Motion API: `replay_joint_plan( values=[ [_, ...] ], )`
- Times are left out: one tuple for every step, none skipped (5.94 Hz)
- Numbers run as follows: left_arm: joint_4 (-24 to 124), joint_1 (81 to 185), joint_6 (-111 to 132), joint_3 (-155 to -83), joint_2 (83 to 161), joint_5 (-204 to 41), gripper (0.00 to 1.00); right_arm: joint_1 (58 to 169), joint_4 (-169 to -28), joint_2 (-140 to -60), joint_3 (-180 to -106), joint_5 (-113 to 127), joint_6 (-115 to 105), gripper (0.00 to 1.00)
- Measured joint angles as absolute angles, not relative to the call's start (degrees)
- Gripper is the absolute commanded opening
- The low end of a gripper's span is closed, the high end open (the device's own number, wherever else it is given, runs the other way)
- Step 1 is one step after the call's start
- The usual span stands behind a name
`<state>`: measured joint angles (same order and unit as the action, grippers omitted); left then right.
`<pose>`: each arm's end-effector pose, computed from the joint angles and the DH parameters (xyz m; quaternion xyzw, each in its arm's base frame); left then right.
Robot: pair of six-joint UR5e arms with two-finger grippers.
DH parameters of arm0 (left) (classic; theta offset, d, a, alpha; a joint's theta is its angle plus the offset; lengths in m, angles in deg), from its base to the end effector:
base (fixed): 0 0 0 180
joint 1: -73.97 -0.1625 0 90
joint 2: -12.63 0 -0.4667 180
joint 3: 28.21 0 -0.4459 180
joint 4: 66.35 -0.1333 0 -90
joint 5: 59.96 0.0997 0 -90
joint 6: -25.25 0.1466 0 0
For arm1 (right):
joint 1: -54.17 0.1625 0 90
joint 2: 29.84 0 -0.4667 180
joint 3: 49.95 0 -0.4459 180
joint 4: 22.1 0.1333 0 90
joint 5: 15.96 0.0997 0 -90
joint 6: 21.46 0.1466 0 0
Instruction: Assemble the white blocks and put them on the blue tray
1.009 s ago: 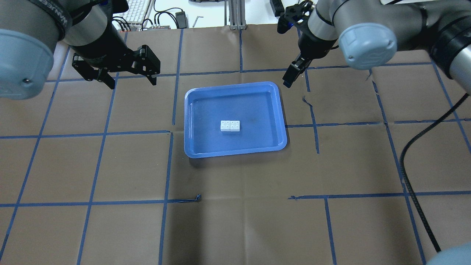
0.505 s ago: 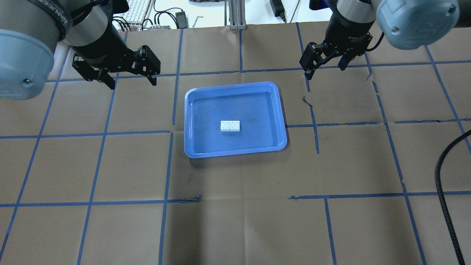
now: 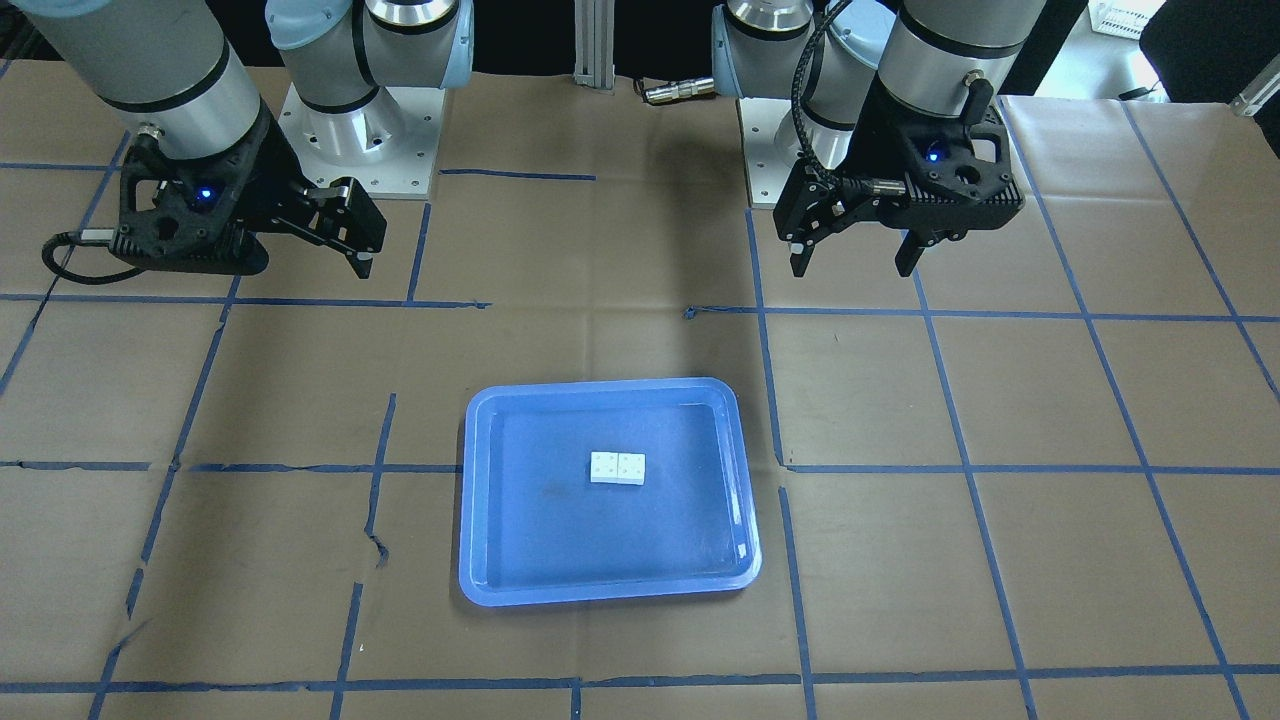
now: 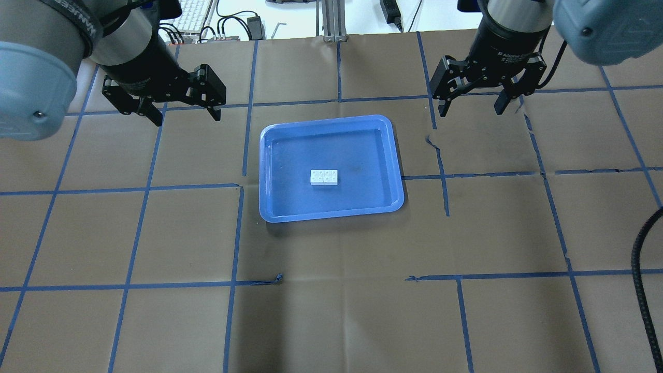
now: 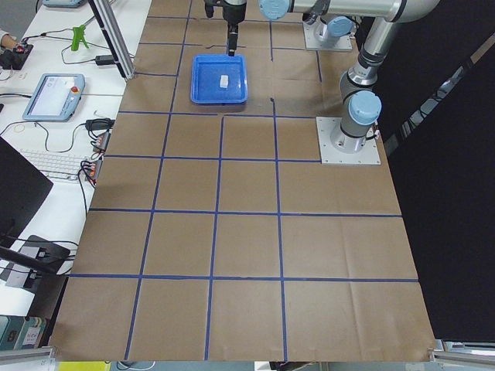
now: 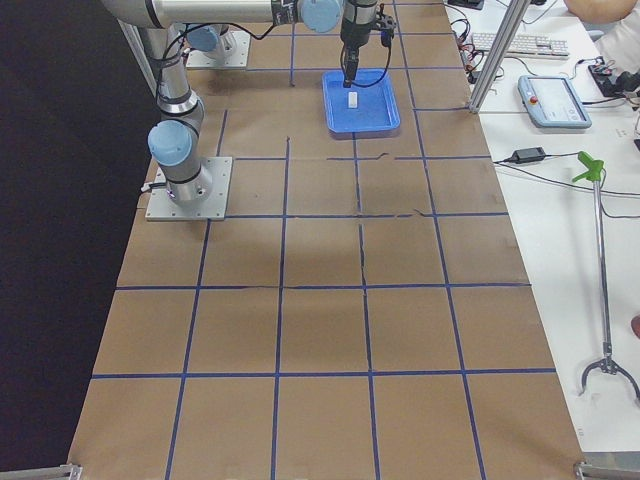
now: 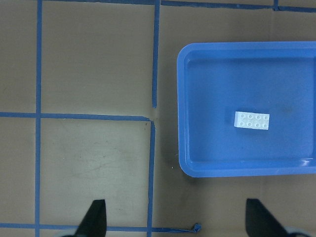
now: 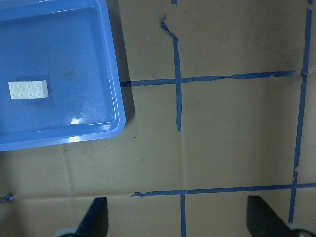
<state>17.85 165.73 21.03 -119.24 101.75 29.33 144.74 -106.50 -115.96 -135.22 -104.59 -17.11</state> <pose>-0.1520 -0.5480 0.4919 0.0211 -0.9985 0.0489 0.0088 0.1424 -0.5633 0.4804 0.0334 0.9985 0.0419 0.0102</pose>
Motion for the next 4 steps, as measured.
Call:
replay_joint_plan(
  values=[
    [17.7,165.7,21.0,-119.3,101.7,29.3,0.99,144.8,-106.3,-116.4,-135.3,-105.2,-16.5,1.0],
    [17.6,165.7,21.0,-119.3,101.7,29.3,0.99,144.9,-106.5,-116.5,-135.4,-105.4,-16.3,1.0],
    [17.6,165.7,21.0,-119.3,101.7,29.3,0.99,144.9,-106.7,-116.5,-135.4,-105.5,-16.4,1.0],
    [17.6,165.7,21.0,-119.4,101.7,29.3,0.99,145.0,-106.7,-116.5,-135.4,-105.5,-16.4,1.0]
  ],
)
